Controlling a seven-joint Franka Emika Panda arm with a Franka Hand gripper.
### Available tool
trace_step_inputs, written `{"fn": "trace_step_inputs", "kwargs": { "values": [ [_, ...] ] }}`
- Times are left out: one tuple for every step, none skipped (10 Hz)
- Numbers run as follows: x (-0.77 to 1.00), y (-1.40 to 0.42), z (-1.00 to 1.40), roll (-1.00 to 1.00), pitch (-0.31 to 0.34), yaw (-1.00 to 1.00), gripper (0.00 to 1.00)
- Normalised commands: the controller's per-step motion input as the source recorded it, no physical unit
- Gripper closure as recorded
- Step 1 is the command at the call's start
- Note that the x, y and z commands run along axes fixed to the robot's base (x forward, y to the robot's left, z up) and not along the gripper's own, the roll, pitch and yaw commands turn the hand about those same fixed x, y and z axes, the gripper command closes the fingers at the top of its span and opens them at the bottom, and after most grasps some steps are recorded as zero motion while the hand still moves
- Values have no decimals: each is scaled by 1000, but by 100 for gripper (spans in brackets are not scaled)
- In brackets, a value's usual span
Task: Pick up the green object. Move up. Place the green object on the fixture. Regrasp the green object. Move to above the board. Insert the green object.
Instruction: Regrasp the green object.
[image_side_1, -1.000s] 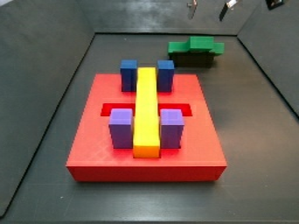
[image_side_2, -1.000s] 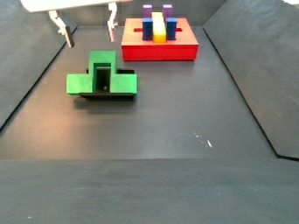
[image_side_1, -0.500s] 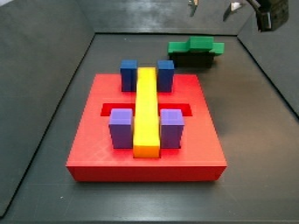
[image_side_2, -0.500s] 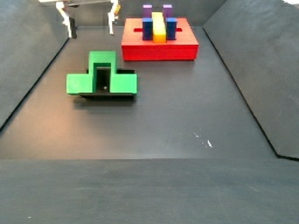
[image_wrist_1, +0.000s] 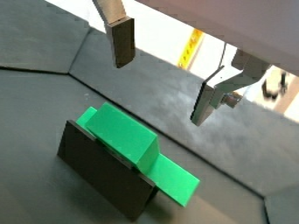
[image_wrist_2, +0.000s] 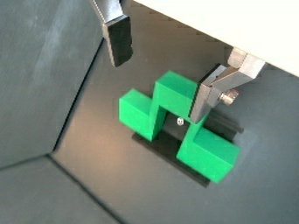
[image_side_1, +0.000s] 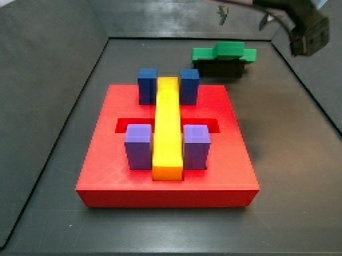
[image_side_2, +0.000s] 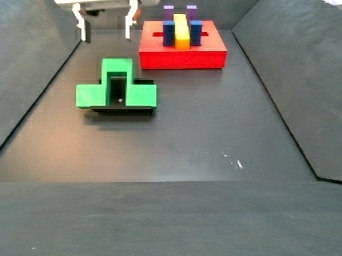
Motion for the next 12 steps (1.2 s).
{"fn": "trace_step_inputs", "kwargs": {
  "values": [
    [29, -129, -317, 546, -131, 526, 0],
    [46, -111, -300, 386, -129, 491, 0],
    [3, -74, -220, 300, -117, 440, 0],
    [134, -80, -163, 234, -91, 369, 0],
    [194, -20, -171, 146, -60, 311, 0],
    [149, 0, -149, 71, -37, 217, 0],
    [114, 0, -129, 120, -23, 169, 0],
    [31, -23, -123, 286, -6, 103, 0],
    [6, 0, -129, 231, 0, 83, 0],
    [0, 0, -120, 223, 0, 86, 0],
    [0, 0, -120, 189, 0, 66, 0],
    [0, 0, -163, 126, 0, 71, 0]
  ]
}}
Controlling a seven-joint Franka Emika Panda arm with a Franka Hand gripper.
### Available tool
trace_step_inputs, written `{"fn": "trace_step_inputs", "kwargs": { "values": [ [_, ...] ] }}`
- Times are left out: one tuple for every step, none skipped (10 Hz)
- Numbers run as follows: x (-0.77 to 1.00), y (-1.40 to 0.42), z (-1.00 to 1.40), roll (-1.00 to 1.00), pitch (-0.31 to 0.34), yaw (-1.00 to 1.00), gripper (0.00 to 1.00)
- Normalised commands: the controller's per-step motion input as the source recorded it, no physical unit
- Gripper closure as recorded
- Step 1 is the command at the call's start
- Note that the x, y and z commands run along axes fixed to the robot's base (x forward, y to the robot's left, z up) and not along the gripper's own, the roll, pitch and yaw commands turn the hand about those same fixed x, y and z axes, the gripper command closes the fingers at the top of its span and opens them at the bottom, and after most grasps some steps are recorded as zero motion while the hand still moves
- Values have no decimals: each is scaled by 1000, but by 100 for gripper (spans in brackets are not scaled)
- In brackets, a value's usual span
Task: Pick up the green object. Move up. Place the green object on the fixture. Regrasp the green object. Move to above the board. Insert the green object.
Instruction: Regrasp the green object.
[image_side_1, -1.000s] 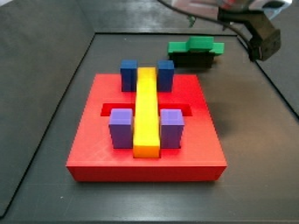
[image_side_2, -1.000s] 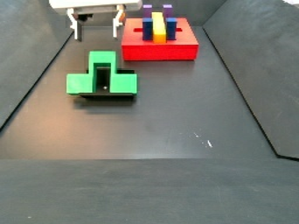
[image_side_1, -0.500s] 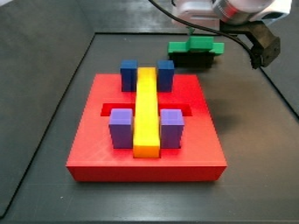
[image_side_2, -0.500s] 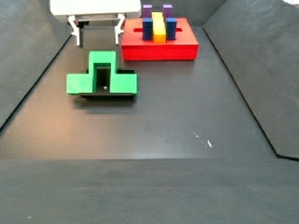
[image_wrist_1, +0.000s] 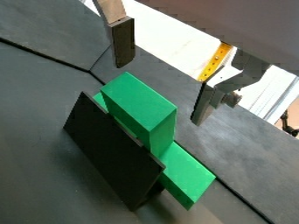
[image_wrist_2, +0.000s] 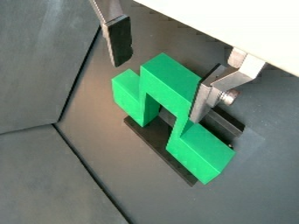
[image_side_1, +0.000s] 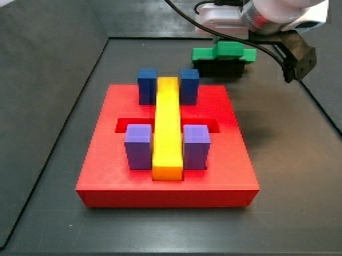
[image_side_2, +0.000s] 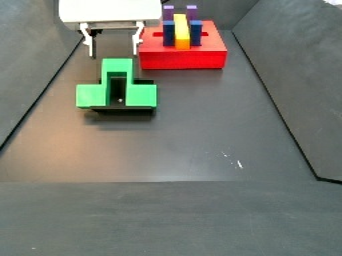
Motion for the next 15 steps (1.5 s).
{"fn": "trace_step_inputs", "kwargs": {
  "values": [
    [20, 0, -211, 63, 0, 74, 0],
    [63, 0, -234, 46, -31, 71, 0],
    [80, -63, -174, 214, -34, 57, 0],
    [66, -37, -171, 214, -14, 60, 0],
    [74, -9, -183, 166, 0, 66, 0],
    [91, 0, -209, 134, 0, 66, 0],
    [69, 0, -211, 117, -9, 66, 0],
    [74, 0, -203, 111, 0, 63, 0],
    [91, 0, -209, 77, 0, 69, 0],
    [31, 0, -186, 14, 0, 71, 0],
    [49, 0, -169, 20, 0, 66, 0],
    [34, 23, -163, 34, 0, 54, 0],
    [0, 91, -160, 60, 0, 34, 0],
    [0, 140, 0, 0, 0, 0, 0],
    [-9, 129, 0, 0, 0, 0, 0]
  ]
}}
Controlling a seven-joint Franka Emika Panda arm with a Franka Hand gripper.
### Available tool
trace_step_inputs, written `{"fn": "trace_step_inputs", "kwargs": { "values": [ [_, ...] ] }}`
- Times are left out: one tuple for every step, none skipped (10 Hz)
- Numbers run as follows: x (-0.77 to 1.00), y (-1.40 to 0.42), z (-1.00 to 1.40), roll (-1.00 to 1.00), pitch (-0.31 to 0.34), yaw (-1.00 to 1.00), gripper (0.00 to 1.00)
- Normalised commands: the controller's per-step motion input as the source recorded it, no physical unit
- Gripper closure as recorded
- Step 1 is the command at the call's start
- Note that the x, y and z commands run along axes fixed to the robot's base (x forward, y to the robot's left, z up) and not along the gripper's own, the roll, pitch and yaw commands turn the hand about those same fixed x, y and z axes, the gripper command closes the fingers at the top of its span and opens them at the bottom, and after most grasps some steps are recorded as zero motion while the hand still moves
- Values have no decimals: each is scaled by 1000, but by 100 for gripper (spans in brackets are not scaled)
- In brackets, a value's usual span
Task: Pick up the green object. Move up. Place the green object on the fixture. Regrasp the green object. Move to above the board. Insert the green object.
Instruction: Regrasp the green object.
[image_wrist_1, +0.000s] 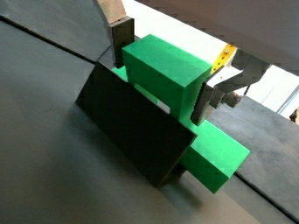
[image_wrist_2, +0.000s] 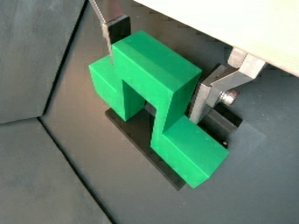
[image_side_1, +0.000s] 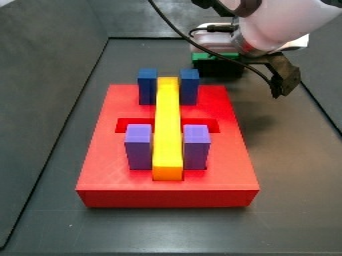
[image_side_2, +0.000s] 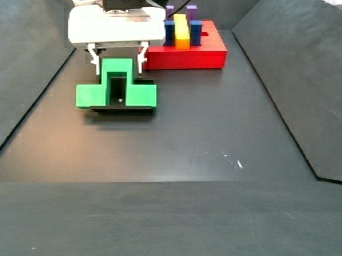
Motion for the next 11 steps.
{"fn": "trace_step_inputs", "kwargs": {
  "values": [
    [-17, 20, 0, 0, 0, 0, 0],
    [0, 0, 0, 0, 0, 0, 0],
    [0, 0, 0, 0, 0, 0, 100],
    [0, 0, 0, 0, 0, 0, 100],
    [0, 0, 0, 0, 0, 0, 100],
    [0, 0, 0, 0, 0, 0, 100],
    [0, 0, 0, 0, 0, 0, 100],
    [0, 0, 0, 0, 0, 0, 100],
    [0, 0, 0, 0, 0, 0, 100],
    [0, 0, 0, 0, 0, 0, 100],
    [0, 0, 0, 0, 0, 0, 100]
  ]
}}
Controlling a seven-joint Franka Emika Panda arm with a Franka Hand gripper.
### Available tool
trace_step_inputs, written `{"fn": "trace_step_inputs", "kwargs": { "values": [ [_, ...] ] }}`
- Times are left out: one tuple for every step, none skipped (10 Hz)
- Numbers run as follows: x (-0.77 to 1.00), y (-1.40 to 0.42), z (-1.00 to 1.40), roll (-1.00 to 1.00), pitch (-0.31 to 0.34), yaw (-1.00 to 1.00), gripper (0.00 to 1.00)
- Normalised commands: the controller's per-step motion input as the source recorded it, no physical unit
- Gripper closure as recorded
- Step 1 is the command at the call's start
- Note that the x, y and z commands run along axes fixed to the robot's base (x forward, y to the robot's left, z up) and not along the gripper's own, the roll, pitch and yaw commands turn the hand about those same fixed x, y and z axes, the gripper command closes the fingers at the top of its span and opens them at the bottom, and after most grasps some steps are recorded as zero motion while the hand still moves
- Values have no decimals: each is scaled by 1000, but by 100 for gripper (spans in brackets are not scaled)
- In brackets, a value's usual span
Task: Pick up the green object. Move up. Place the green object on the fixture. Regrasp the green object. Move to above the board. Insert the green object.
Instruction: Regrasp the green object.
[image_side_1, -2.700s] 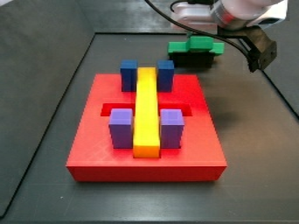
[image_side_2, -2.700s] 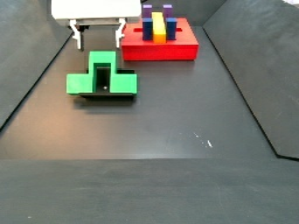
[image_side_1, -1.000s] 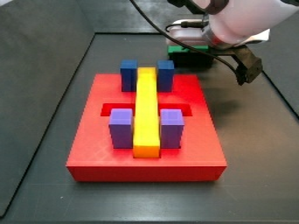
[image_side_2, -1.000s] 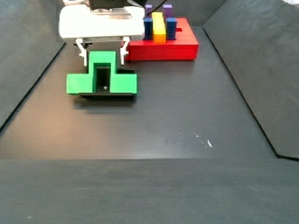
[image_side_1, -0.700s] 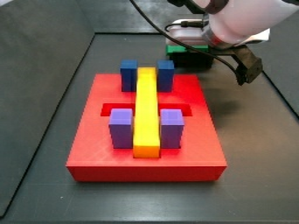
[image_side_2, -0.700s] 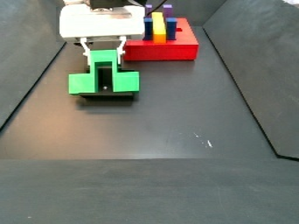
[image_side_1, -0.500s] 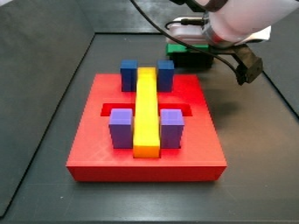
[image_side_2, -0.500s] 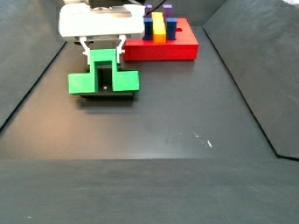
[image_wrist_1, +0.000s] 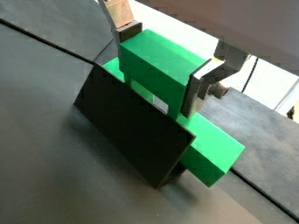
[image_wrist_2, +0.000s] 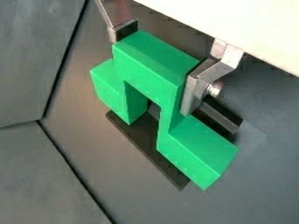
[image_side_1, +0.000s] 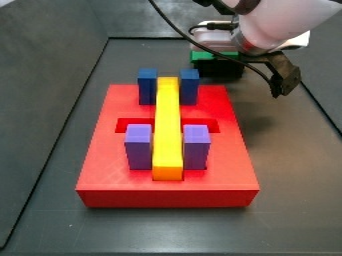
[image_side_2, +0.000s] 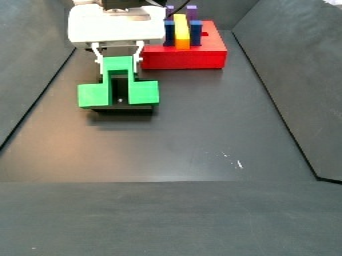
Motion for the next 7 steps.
{"fn": "trace_step_inputs", "kwargs": {
  "values": [
    [0, 0, 0, 0, 0, 0, 100],
    [0, 0, 0, 0, 0, 0, 100],
    [0, 0, 0, 0, 0, 0, 100],
    [0, 0, 0, 0, 0, 0, 100],
    [0, 0, 0, 0, 0, 0, 100],
    [0, 0, 0, 0, 0, 0, 100],
    [0, 0, 0, 0, 0, 0, 100]
  ]
}}
